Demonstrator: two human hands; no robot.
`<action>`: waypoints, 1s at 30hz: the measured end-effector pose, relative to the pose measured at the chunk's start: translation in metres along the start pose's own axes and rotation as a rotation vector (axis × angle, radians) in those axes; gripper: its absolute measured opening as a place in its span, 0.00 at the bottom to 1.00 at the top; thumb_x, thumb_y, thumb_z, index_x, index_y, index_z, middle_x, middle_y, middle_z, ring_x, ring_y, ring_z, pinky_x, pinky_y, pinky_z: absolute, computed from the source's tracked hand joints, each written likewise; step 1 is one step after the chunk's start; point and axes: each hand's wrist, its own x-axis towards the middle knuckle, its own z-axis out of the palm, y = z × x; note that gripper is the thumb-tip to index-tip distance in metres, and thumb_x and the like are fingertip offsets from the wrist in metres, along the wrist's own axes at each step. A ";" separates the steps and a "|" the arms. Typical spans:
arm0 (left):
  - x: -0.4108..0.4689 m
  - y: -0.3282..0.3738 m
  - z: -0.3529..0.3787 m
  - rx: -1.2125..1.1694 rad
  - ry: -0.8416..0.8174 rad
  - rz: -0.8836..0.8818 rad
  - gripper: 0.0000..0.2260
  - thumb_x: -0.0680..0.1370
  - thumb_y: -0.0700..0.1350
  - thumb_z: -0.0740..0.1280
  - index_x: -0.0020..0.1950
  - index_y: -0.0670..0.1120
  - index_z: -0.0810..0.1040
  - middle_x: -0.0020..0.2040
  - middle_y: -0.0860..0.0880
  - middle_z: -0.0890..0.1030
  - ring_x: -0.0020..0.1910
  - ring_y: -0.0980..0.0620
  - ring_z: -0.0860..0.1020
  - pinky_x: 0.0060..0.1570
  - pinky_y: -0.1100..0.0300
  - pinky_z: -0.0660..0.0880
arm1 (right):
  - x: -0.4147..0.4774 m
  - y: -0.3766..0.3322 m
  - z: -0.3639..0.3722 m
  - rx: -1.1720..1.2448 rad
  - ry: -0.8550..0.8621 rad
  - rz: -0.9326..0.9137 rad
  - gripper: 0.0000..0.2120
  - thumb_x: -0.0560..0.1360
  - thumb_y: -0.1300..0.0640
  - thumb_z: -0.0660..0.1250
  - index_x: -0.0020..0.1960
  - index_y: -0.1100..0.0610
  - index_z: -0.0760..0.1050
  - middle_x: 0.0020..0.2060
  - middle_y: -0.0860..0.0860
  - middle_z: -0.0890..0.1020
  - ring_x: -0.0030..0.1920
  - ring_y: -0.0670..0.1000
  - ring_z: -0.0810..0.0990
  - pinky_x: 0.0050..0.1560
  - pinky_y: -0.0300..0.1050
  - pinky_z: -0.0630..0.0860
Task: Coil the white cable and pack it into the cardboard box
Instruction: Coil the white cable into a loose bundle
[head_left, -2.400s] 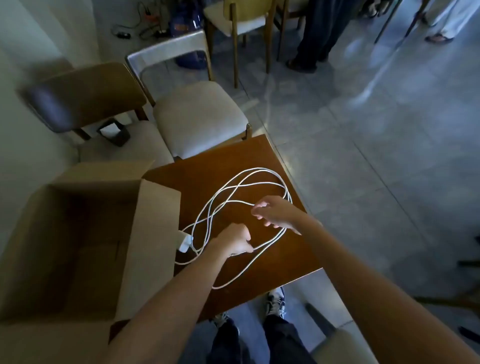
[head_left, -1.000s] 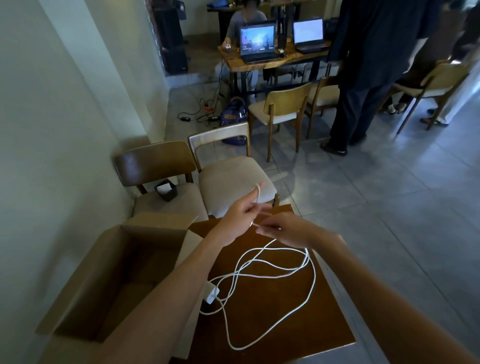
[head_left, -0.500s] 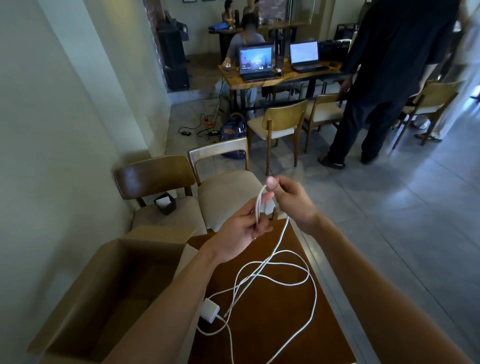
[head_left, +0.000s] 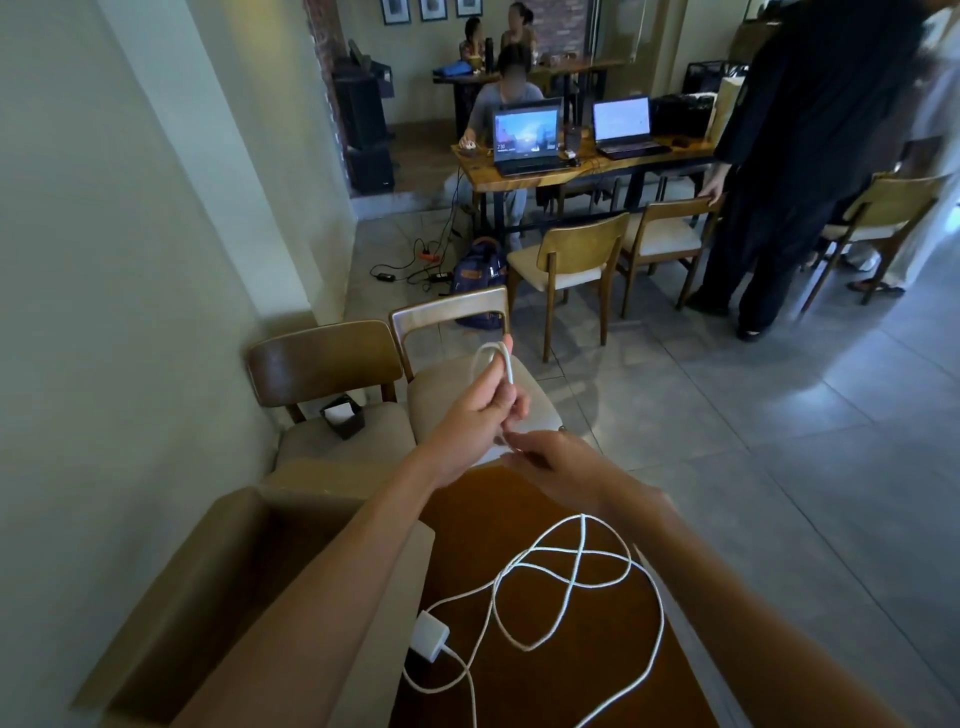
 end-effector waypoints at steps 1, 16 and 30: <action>-0.001 0.000 -0.001 -0.002 0.005 -0.015 0.25 0.87 0.45 0.54 0.79 0.66 0.51 0.40 0.57 0.76 0.39 0.62 0.73 0.47 0.66 0.75 | -0.001 -0.004 -0.006 -0.029 -0.029 -0.011 0.13 0.84 0.51 0.64 0.66 0.52 0.79 0.50 0.44 0.85 0.39 0.34 0.77 0.39 0.26 0.72; -0.034 0.027 -0.003 -0.538 -0.288 -0.050 0.19 0.87 0.40 0.48 0.71 0.44 0.73 0.35 0.49 0.66 0.36 0.50 0.64 0.51 0.55 0.68 | 0.015 -0.040 -0.099 0.420 0.214 -0.211 0.10 0.79 0.53 0.69 0.45 0.59 0.80 0.34 0.45 0.80 0.37 0.45 0.80 0.39 0.39 0.76; 0.003 0.043 -0.018 -0.224 0.041 0.030 0.21 0.86 0.55 0.54 0.79 0.63 0.60 0.41 0.48 0.72 0.40 0.56 0.73 0.64 0.53 0.68 | 0.017 -0.015 -0.009 0.324 0.197 0.099 0.14 0.87 0.51 0.56 0.69 0.49 0.74 0.38 0.48 0.81 0.33 0.41 0.78 0.34 0.35 0.74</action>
